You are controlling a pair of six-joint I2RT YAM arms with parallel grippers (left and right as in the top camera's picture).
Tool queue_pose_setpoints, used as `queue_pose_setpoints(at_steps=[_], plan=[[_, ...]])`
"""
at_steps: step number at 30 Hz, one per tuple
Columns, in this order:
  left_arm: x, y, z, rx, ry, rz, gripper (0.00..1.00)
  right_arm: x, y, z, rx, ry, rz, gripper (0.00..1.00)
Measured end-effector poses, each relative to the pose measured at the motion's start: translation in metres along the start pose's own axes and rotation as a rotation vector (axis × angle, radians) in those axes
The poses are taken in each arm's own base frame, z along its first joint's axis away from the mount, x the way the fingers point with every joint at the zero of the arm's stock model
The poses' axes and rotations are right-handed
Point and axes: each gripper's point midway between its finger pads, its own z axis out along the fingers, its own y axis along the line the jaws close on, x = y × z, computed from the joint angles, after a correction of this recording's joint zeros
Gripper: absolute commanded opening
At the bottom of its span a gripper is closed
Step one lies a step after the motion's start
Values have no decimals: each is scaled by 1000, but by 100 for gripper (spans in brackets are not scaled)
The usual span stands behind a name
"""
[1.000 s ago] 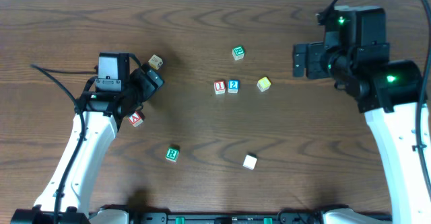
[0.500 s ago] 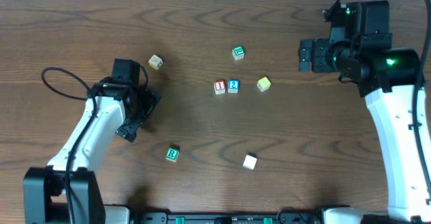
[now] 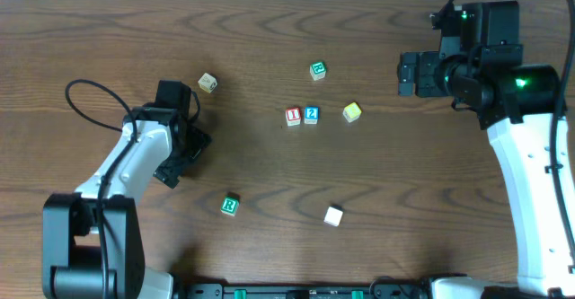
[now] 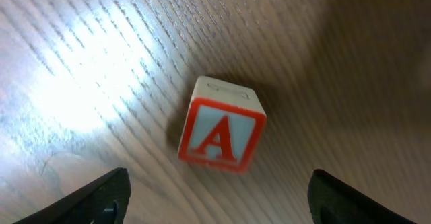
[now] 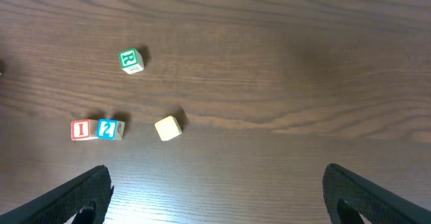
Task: Spell out Ai2
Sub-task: 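Grasp the red 'A' block with the left gripper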
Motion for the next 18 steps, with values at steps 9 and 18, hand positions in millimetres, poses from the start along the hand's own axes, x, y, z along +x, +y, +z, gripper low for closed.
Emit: queue_pose_setpoints(at_steps=[9,18], plan=[[-13,2,6,6,-8,35,67,1,3,0,-20,2,-2,99],[-12,2,17,-2,21,65,56,1,4,0,-21,4,-2,99]])
